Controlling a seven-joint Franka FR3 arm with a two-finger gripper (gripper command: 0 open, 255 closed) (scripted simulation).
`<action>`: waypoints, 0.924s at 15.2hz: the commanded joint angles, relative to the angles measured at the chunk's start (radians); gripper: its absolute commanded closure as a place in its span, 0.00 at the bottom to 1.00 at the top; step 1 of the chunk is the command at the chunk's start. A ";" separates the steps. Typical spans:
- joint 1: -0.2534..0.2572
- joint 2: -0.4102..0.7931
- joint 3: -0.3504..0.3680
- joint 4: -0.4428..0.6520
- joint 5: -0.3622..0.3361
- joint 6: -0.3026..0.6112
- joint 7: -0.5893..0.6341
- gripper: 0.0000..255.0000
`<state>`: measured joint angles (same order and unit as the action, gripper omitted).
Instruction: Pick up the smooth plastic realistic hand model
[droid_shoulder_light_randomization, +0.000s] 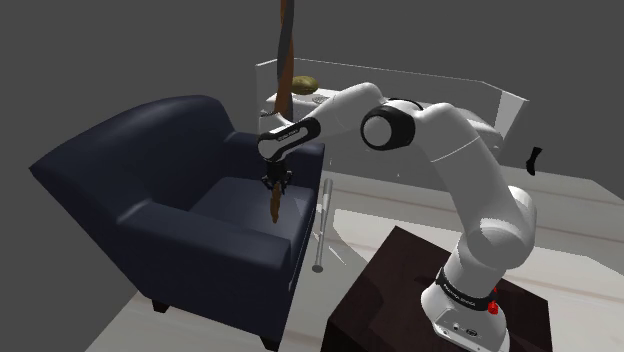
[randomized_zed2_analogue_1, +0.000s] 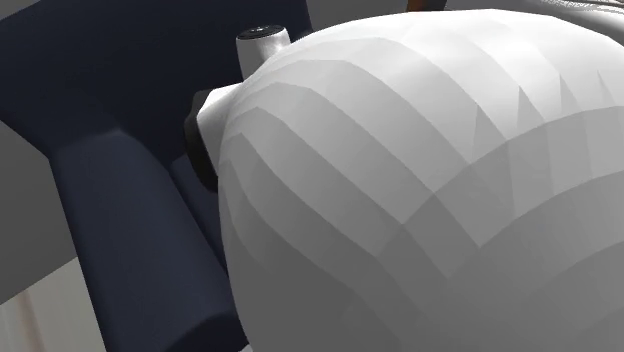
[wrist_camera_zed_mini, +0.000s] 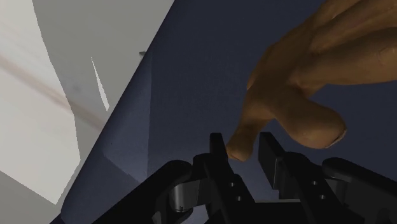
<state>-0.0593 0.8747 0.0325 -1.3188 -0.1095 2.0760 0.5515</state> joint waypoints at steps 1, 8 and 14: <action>0.000 0.001 0.000 -0.001 0.000 0.000 0.000 1.00; -0.001 -0.032 0.002 -0.003 0.002 -0.031 -0.003 1.00; -0.001 -0.077 0.003 0.003 0.004 -0.082 -0.008 1.00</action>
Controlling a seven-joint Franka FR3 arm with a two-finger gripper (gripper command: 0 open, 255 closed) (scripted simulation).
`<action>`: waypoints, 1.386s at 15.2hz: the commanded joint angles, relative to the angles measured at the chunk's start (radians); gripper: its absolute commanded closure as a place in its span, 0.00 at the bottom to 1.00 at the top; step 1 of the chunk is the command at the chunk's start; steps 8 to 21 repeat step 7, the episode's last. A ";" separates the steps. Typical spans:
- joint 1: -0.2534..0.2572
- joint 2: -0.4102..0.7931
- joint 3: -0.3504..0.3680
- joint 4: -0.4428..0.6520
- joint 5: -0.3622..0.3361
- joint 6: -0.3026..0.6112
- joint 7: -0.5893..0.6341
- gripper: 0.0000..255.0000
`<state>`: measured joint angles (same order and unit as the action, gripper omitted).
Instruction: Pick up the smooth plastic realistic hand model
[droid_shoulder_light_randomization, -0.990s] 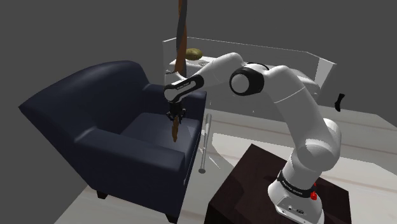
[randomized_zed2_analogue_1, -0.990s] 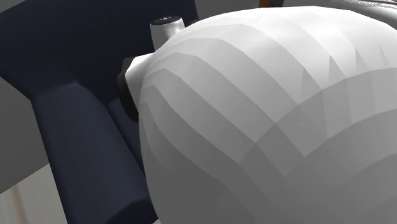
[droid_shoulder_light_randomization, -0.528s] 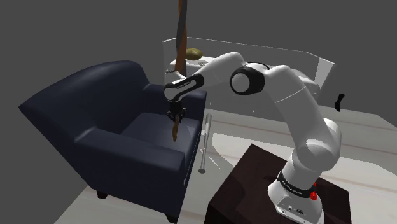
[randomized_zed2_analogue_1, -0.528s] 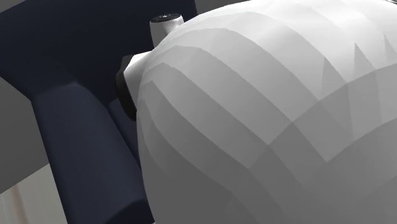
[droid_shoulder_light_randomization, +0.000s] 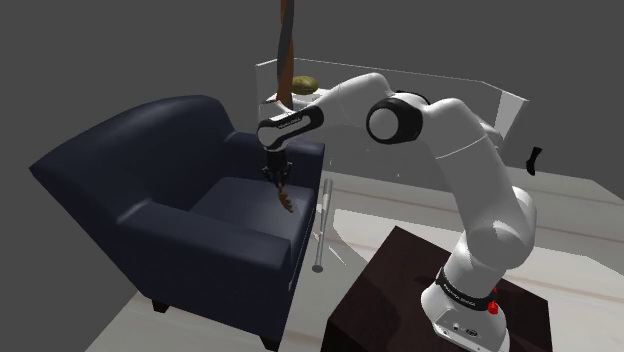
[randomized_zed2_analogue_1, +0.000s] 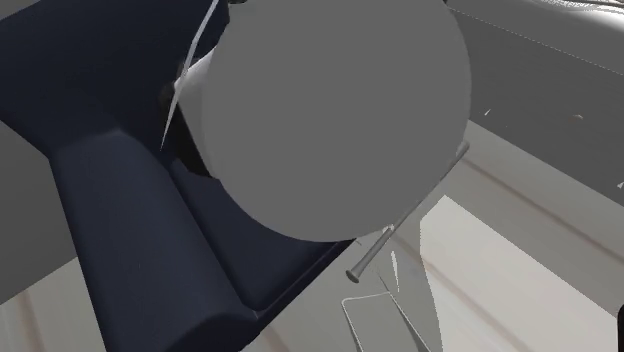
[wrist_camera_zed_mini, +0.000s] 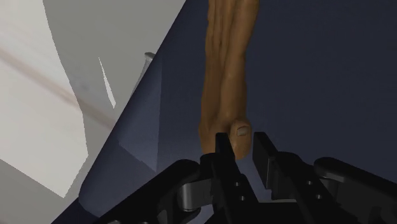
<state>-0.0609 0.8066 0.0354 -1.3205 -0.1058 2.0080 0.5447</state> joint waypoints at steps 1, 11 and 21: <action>0.000 -0.016 0.001 0.007 0.001 -0.023 -0.001 1.00; 0.000 -0.042 0.002 0.018 0.003 -0.061 -0.005 1.00; 0.000 -0.042 0.002 0.018 0.003 -0.061 -0.005 1.00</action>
